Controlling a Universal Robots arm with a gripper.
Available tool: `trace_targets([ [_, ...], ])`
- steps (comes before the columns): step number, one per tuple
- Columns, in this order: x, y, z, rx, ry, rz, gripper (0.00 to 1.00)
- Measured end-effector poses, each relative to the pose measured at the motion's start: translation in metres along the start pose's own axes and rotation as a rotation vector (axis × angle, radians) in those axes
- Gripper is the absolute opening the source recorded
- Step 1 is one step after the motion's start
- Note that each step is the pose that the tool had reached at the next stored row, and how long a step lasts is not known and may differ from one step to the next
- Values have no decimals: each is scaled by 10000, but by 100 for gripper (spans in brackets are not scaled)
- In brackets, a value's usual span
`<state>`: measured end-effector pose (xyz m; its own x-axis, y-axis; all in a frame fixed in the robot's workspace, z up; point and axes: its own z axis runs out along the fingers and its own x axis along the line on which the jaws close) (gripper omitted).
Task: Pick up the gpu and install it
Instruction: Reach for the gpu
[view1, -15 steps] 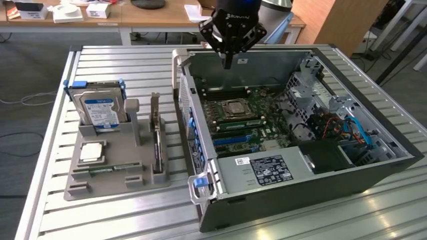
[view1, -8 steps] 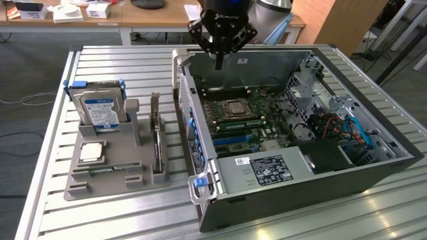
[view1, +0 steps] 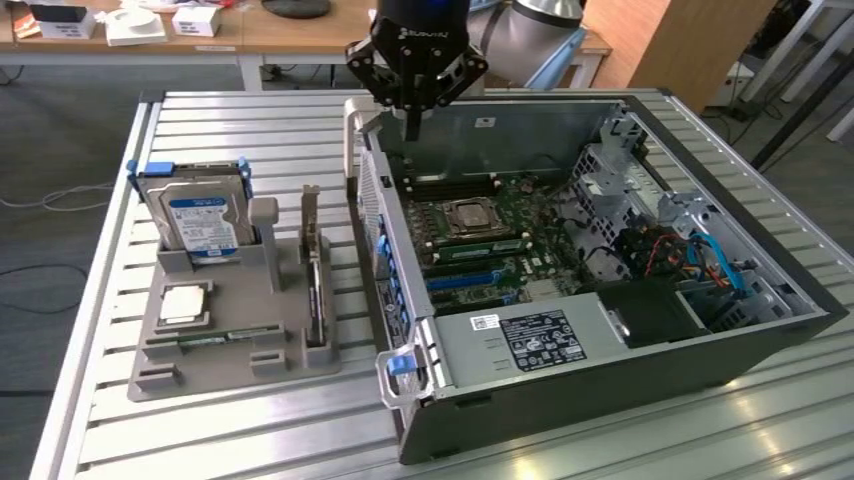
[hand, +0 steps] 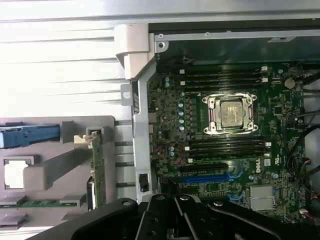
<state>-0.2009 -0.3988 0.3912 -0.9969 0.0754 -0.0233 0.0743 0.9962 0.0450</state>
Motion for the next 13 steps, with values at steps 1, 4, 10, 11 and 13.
trace_targets([
  [1,38,-3,0,0,0,-1,11],
  [4,151,-12,0,0,0,0,11],
  [10,334,-26,1,0,-1,-1,11],
  [11,363,-28,0,0,0,-1,11],
  [13,416,-32,1,-1,-1,-1,11],
])
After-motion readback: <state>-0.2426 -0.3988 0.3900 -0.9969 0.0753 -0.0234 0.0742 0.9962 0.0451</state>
